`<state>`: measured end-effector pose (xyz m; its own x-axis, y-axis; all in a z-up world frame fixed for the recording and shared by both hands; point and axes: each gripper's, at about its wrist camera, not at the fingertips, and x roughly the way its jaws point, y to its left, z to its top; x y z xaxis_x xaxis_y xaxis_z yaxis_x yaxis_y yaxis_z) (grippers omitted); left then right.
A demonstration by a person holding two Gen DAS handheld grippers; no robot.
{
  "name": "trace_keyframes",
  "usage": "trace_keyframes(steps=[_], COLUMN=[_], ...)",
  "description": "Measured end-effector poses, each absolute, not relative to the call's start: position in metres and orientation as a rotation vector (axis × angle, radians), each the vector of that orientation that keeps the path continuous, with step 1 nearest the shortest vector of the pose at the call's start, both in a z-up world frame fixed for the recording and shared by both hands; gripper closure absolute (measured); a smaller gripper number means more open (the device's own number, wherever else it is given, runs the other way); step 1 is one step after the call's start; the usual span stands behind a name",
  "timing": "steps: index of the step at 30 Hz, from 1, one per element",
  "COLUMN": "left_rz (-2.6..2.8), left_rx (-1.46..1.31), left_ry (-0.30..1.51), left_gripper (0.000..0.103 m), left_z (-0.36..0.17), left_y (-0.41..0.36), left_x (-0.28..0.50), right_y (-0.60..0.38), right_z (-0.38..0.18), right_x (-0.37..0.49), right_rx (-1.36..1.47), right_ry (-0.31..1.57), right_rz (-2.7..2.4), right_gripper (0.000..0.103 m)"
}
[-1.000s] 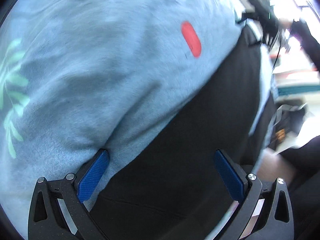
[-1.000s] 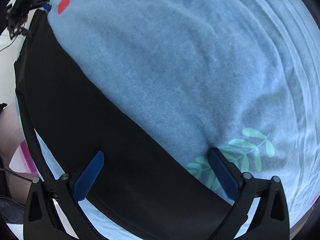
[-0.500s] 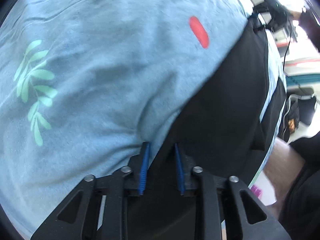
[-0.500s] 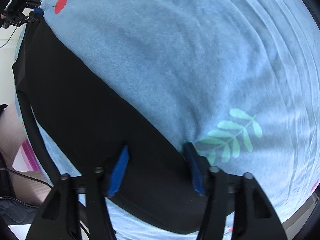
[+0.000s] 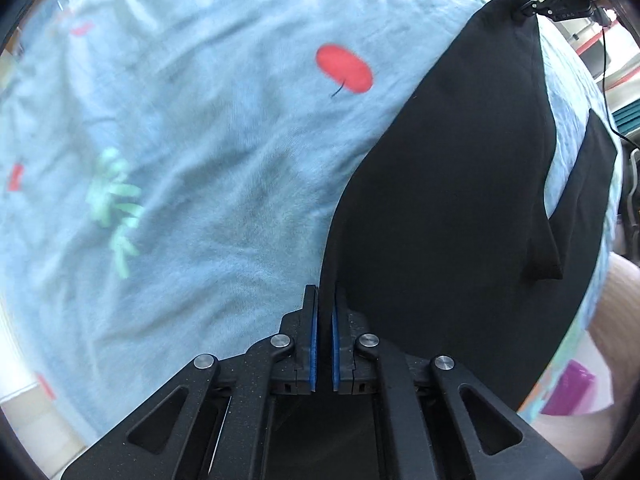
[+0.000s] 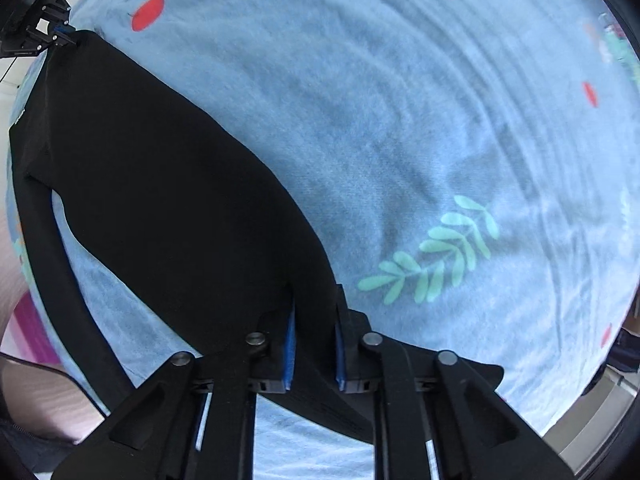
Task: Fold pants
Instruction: 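Close both grippers on the pants edge, then lift the pants edge with both grippers and fold it over the pants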
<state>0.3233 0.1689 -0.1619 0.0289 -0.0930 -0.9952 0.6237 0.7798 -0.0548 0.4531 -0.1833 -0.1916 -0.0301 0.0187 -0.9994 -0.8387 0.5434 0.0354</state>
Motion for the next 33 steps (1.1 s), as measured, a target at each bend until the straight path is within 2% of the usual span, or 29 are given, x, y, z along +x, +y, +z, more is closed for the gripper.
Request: trace_keyframes(steps=[5,12,16,24,33], left_rz=[-0.516,-0.440,-0.422,-0.369,-0.335], left_rx=[0.415,0.353,0.293,0.191,0.229], left_ry=[1.326,1.175,1.157,1.233,1.293], left_gripper=[0.101,0.101,0.101,0.101,0.101], left_z=[-0.124,-0.076,-0.080,-0.126,-0.166], left_y=[0.163,0.160,0.144,0.145,0.134], left_x=[0.285,0.223,0.178,0.122,0.099], right_y=[-0.210,-0.245,-0.271,-0.288,-0.281], right_z=[-0.142,-0.095,-0.099,-0.148,-0.195], right_x=[0.386,0.314,0.251,0.172,0.117], right_rx=[-0.700,-0.595,-0.515,-0.371,-0.477], right_ry=[1.243,1.084,1.038,1.114,1.168], right_rz=[0.667,0.545,0.486,0.412,0.322], right_gripper=[0.103,0.103,0.103,0.103,0.103])
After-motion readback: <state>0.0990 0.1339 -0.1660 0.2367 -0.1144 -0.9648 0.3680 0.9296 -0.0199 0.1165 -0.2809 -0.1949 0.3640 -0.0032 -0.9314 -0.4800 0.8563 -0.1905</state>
